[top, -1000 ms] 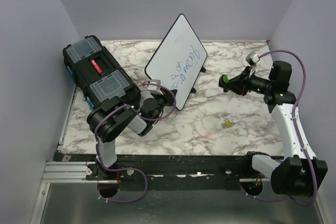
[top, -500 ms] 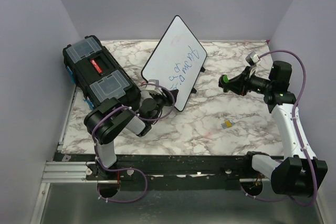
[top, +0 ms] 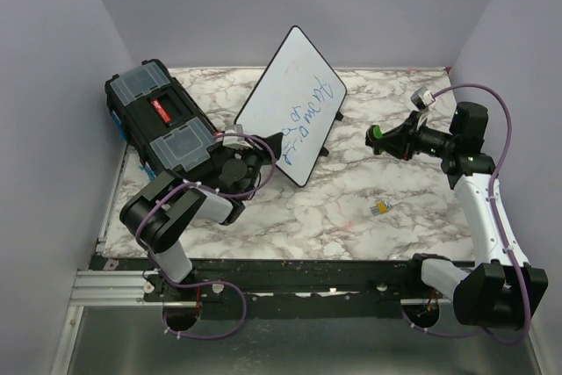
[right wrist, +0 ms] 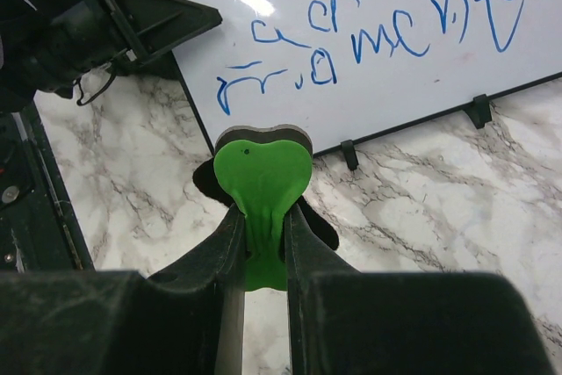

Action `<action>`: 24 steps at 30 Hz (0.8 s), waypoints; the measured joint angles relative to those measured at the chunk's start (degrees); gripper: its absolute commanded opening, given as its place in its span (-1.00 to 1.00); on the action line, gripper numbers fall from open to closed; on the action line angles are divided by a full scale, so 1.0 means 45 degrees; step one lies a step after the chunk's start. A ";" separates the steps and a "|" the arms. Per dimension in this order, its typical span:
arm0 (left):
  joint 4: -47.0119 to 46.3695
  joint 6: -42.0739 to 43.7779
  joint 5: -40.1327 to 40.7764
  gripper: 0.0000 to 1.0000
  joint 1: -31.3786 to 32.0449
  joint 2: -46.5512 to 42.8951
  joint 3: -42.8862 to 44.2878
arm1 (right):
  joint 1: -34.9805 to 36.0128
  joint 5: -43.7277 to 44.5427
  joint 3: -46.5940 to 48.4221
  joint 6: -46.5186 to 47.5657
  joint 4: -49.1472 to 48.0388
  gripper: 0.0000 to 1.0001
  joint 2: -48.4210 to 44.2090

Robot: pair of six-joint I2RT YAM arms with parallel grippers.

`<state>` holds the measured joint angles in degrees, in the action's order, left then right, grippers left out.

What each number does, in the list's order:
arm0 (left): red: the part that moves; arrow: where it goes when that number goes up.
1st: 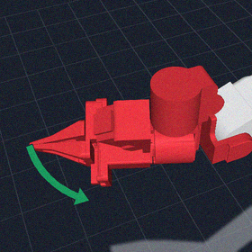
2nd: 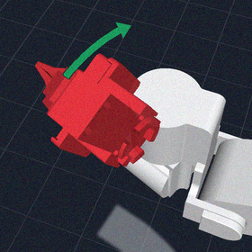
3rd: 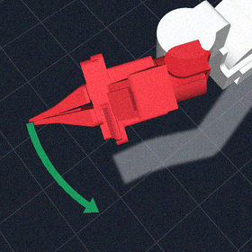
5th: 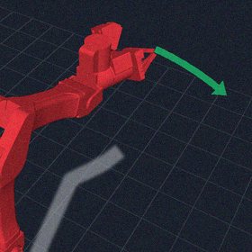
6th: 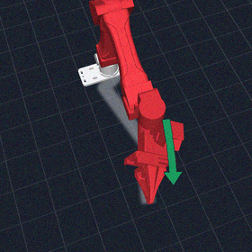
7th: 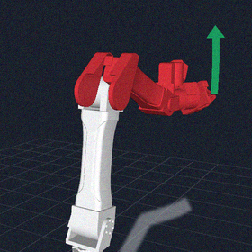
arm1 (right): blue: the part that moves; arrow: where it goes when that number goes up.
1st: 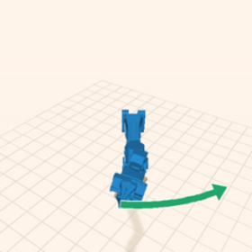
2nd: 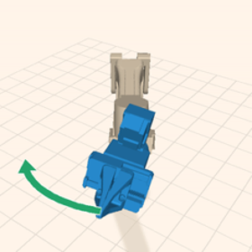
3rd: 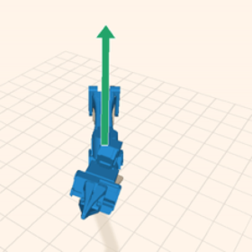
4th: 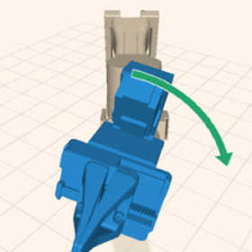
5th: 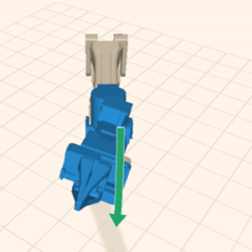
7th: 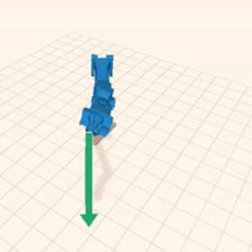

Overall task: Erase the whiteboard
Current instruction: Erase the whiteboard at the center of the board.

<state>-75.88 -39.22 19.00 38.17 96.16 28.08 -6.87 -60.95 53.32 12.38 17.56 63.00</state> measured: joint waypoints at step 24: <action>0.1948 0.1200 -0.1059 -1.00 -0.0588 -0.1112 0.1321 | 0.0000 -0.0092 0.0000 0.0000 0.0000 -0.99 0.0000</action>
<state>-67.11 -33.82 14.24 35.53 91.15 34.02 -6.87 -61.36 53.32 12.38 17.56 63.00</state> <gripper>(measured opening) 0.024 0.190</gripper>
